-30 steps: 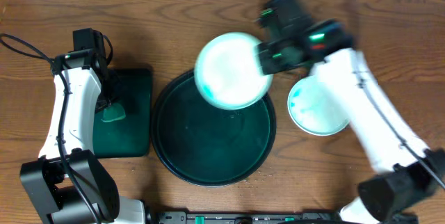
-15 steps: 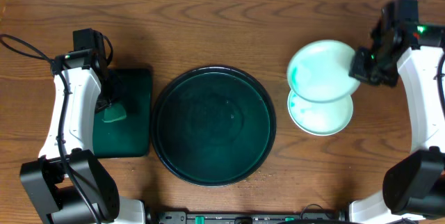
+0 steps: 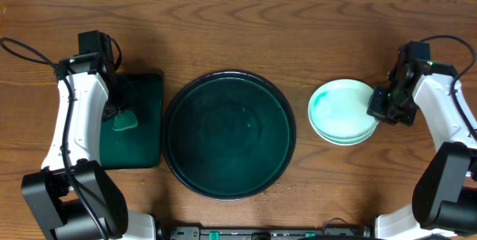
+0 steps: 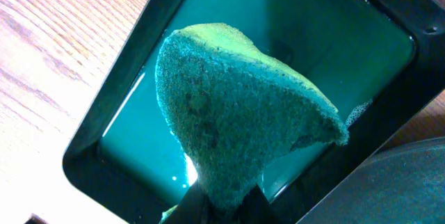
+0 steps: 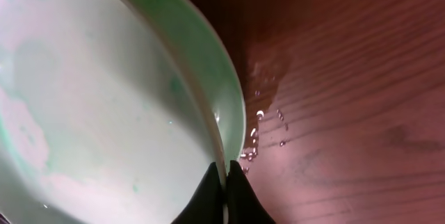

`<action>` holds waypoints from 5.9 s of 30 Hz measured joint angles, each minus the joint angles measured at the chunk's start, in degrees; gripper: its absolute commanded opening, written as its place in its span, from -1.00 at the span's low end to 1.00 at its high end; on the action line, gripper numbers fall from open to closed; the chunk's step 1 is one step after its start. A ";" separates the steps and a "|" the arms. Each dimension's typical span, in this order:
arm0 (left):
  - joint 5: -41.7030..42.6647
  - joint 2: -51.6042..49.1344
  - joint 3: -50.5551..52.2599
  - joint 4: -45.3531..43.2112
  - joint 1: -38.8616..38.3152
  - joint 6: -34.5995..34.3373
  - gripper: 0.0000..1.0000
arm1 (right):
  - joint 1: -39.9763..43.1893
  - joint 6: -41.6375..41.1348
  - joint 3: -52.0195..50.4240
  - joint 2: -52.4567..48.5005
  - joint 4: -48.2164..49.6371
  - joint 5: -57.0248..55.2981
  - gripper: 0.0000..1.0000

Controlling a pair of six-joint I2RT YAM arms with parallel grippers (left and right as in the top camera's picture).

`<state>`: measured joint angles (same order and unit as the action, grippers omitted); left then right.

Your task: Clean dirty plates on tray and stack at the side

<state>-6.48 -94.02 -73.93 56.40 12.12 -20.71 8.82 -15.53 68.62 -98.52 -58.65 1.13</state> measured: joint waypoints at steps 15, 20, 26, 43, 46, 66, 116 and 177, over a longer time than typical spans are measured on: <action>0.15 0.00 0.44 -1.44 0.00 8.02 -0.85 | -0.37 1.57 10.21 0.00 -8.22 0.55 0.62; 0.15 -0.09 2.97 -5.62 0.00 11.85 -0.85 | -2.93 3.30 16.24 0.00 -9.49 0.61 0.64; 0.17 -3.21 5.25 -8.57 0.00 13.46 -0.85 | -6.36 4.13 18.64 0.00 -9.53 0.63 0.63; 4.37 -7.72 3.80 -2.56 0.00 14.56 0.46 | -10.64 4.57 18.91 0.00 -9.27 0.63 0.52; 5.70 -5.05 0.59 0.44 0.00 14.56 0.47 | -10.64 4.72 20.48 0.02 -10.21 0.61 0.52; 9.16 9.81 -2.60 0.90 0.00 14.56 0.49 | -10.64 5.35 29.79 26.18 -17.84 -2.45 0.98; 9.35 9.81 -2.60 1.05 0.00 14.56 0.49 | -9.90 8.31 -65.13 95.12 47.87 -4.11 0.98; 10.43 59.49 45.62 -50.25 -8.22 21.24 0.50 | -9.90 8.31 -65.37 97.83 48.46 -3.45 0.99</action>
<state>3.95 -34.52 -28.32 6.15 3.90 0.54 -1.08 -7.22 3.25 -0.69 -10.20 -2.33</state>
